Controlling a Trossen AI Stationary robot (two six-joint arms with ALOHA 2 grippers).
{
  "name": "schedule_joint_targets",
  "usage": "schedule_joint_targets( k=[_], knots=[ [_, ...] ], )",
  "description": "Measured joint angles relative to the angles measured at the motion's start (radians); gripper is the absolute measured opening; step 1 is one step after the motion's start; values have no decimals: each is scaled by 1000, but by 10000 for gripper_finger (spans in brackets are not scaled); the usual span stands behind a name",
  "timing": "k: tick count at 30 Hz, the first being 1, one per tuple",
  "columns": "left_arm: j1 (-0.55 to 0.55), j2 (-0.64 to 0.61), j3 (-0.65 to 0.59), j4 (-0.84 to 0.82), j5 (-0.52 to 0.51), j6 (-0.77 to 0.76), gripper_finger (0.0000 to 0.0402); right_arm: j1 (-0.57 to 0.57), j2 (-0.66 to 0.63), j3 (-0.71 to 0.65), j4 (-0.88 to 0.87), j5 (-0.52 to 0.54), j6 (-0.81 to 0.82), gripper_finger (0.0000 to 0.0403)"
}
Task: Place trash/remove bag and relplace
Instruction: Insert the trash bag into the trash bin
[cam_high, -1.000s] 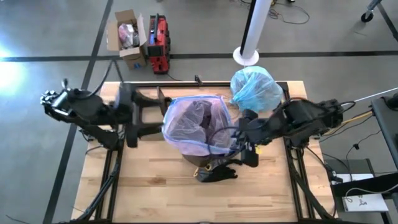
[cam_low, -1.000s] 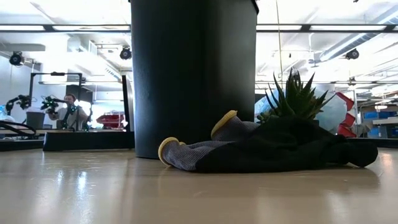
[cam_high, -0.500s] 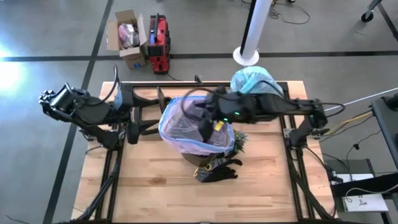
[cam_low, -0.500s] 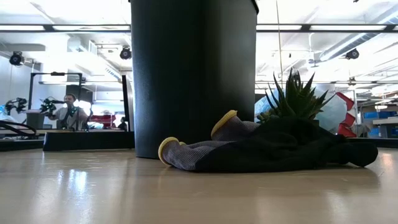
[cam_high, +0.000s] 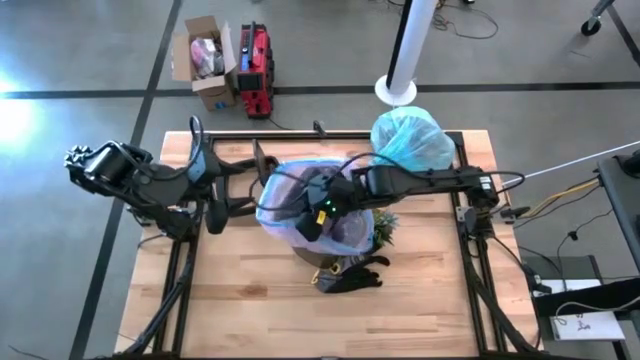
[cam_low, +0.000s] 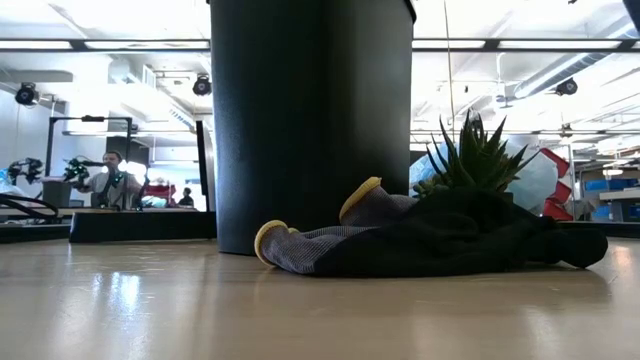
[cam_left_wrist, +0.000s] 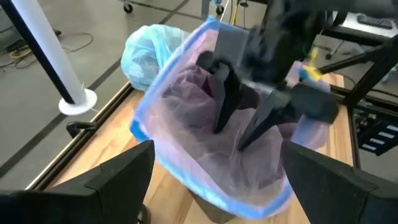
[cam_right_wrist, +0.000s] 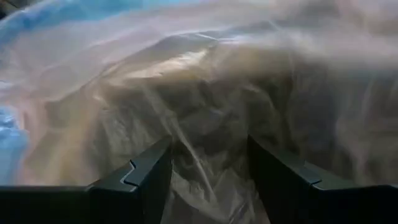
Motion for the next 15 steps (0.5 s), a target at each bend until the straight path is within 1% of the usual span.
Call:
schedule_joint_targets(
  k=[4,6,15],
  knots=[
    [0,9,-3,0,26,11,333,-2,33,0,-131,3,41,192],
    [0,14,-3,0,35,20,333,-4,42,0,-168,3,55,192],
    [0,31,-3,1,40,65,333,-6,50,-2,-152,4,50,192]
  ],
)
